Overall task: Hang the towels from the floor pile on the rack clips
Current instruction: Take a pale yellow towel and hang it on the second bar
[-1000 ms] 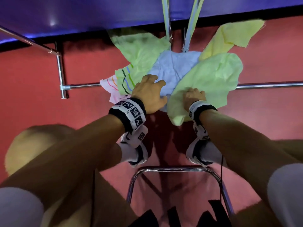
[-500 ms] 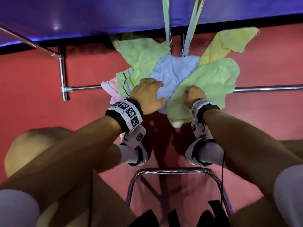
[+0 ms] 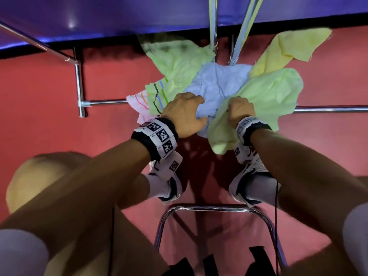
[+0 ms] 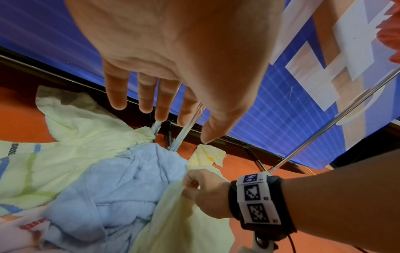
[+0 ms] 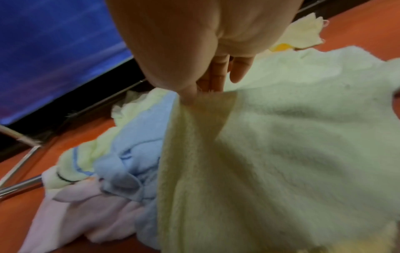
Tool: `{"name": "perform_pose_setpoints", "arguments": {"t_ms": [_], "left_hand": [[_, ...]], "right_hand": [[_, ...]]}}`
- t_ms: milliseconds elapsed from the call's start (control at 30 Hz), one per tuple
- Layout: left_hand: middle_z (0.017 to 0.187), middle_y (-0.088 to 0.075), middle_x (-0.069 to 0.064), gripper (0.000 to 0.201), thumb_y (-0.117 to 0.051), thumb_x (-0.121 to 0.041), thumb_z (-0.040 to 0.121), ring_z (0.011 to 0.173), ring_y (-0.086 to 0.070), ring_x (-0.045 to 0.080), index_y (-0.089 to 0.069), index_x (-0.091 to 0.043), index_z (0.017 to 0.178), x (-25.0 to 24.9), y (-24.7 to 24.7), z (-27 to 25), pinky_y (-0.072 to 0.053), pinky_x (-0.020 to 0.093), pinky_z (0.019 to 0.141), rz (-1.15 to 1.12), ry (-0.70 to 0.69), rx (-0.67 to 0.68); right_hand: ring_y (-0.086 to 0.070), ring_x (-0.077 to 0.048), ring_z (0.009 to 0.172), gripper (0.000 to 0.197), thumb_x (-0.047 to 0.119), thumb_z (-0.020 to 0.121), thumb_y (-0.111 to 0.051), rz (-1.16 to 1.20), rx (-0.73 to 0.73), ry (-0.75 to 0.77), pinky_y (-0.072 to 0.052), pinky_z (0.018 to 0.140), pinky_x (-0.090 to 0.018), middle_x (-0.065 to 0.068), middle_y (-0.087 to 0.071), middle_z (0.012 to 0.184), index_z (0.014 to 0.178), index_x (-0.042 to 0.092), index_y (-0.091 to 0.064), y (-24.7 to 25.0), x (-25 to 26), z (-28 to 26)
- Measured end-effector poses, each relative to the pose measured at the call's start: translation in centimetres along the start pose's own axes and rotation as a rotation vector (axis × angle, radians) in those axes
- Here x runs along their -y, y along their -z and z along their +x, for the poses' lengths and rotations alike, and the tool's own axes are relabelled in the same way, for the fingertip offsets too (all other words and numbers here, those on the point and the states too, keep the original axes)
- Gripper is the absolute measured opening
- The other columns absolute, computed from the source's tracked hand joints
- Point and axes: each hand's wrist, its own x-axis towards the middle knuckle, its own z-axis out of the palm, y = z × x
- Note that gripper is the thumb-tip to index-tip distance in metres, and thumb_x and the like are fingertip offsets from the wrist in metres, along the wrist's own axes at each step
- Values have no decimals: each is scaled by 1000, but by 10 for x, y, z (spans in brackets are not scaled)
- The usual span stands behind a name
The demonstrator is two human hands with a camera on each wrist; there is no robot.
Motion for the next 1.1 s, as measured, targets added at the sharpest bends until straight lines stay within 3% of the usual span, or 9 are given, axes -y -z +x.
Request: {"name": "perform_pose_setpoints", "arguments": {"t_ms": [333,433,600,700,767,833,900,967,1100], "left_hand": [[139,-52,9,69,-62,-50,85,129,-45,31,-40,-22,144,-14,25,-18,-40,39,102,-27,-80,-46],[137,-54,10,76,-72,-48,79,126,-49,31,-39,-22,143,-14,34,-32,-42,39,99,-122,-103,-82],[148,-45,4,104,-69,-58,62,134,-45,22,-27,-26,151,-17,48,-52,-38,40,110,-328,-202,-203],[132,-59,8,75,-64,-47,69,121,-54,26,-52,-15,135,-23,58,-73,-42,39,103,-348,-248,-287],[114,-67,7,45,-56,-40,78,106,-62,28,-64,-16,115,-23,62,-86,-48,43,94,-354,-261,-306],[99,-68,5,33,-52,-39,79,94,-66,27,-62,-18,103,-19,70,-98,-52,48,85,-434,-268,-312],[82,-63,2,16,-57,-28,86,75,-61,11,-56,-13,91,-25,87,-121,-51,41,71,-522,-264,-373],[67,-50,-8,19,-58,-16,95,57,-45,-6,-50,-16,78,-36,107,-149,-38,23,59,-563,-271,-495],[69,-45,-7,23,-56,-22,98,60,-40,-2,-51,-12,78,-51,132,-200,-33,17,59,-664,-290,-650]], "right_hand": [[-53,-35,74,11,11,97,-42,416,-150,273,-30,62,-34,-14,-52,77,106,7,-39,122,39,-61],[-45,-27,68,9,14,99,-45,485,-215,393,-22,61,-32,1,-47,67,94,15,-37,164,51,-96],[-36,-10,60,12,15,88,-52,667,-321,517,-32,61,-30,11,-38,61,82,16,-43,218,74,-155],[-34,-2,54,12,14,84,-54,802,-343,566,-28,56,-19,15,-38,55,77,17,-44,247,89,-191],[-35,-2,52,14,19,82,-54,813,-366,573,-27,56,-21,17,-40,50,74,23,-43,265,98,-210],[-36,-2,53,14,22,79,-56,802,-419,575,-28,57,-26,17,-42,50,73,22,-44,278,105,-227],[-38,-5,57,16,22,78,-60,745,-531,562,-31,60,-26,15,-43,54,73,21,-45,286,108,-242],[-43,-15,64,20,20,81,-64,659,-637,510,-34,64,-29,11,-44,61,74,19,-45,292,108,-252],[-50,-21,70,14,18,83,-66,603,-680,449,-39,67,-30,6,-52,69,82,18,-52,291,108,-272]]}}
